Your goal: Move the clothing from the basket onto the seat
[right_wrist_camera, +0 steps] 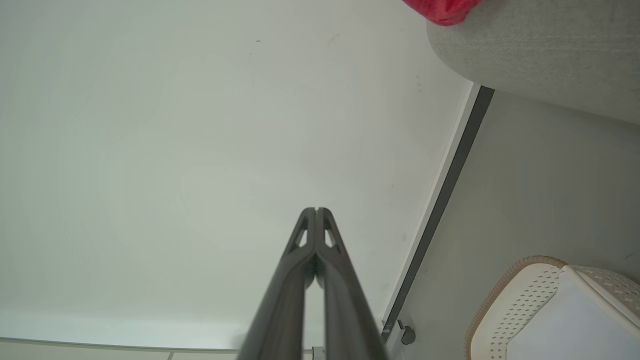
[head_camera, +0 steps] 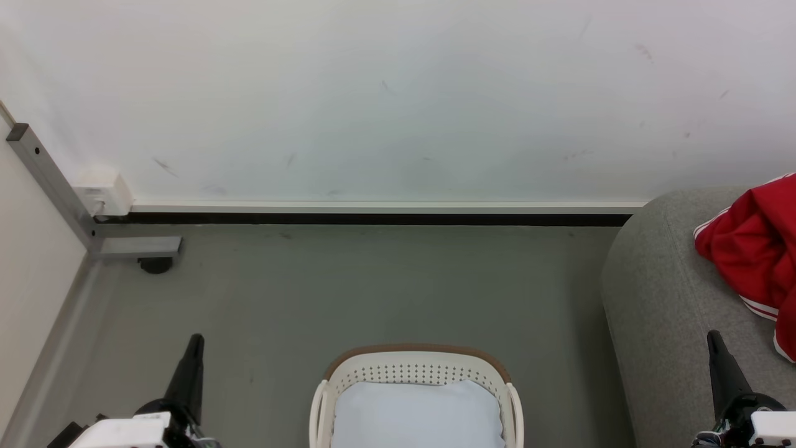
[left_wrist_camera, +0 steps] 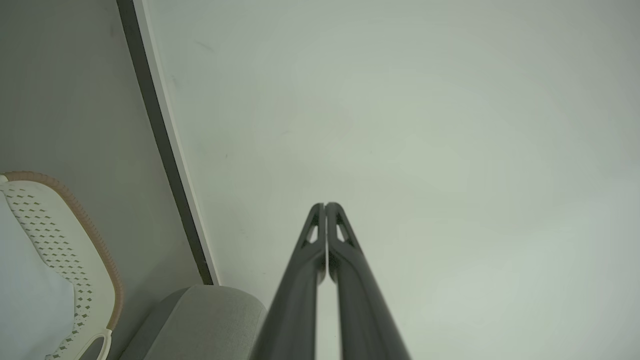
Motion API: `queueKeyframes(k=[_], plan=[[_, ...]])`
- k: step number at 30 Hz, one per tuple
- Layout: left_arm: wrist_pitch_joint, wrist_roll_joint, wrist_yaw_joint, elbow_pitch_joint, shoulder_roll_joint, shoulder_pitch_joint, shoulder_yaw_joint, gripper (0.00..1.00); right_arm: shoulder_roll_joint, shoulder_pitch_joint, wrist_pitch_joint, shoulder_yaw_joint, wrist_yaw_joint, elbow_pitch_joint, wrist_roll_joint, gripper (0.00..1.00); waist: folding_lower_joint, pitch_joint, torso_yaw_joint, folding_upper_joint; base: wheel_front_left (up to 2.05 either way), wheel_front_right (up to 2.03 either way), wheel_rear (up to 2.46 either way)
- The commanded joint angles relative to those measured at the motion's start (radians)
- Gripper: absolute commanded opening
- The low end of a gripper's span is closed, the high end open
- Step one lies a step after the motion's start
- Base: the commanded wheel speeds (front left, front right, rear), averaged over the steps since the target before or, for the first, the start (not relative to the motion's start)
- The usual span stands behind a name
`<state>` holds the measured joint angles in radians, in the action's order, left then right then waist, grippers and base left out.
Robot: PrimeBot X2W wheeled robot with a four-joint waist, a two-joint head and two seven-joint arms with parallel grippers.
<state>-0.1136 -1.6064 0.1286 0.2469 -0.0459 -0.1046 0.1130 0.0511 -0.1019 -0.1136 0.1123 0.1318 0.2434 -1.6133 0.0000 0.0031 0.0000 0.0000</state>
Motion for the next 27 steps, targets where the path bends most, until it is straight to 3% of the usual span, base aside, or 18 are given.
queueKeyframes(k=[1,27], plan=[[-0.004,-0.012,0.004,-0.003,-0.008,-0.008,0.003,0.00,0.000,-0.012,-0.003,0.004,-0.002,0.003,0.000,0.00,0.0000,0.000,0.000,0.0000,0.00,0.00,0.00],[-0.004,-0.012,0.004,-0.003,-0.008,-0.008,0.003,0.00,0.000,-0.012,-0.004,0.005,-0.002,0.003,0.001,0.00,0.0000,0.000,0.000,0.0000,0.00,0.00,0.00]])
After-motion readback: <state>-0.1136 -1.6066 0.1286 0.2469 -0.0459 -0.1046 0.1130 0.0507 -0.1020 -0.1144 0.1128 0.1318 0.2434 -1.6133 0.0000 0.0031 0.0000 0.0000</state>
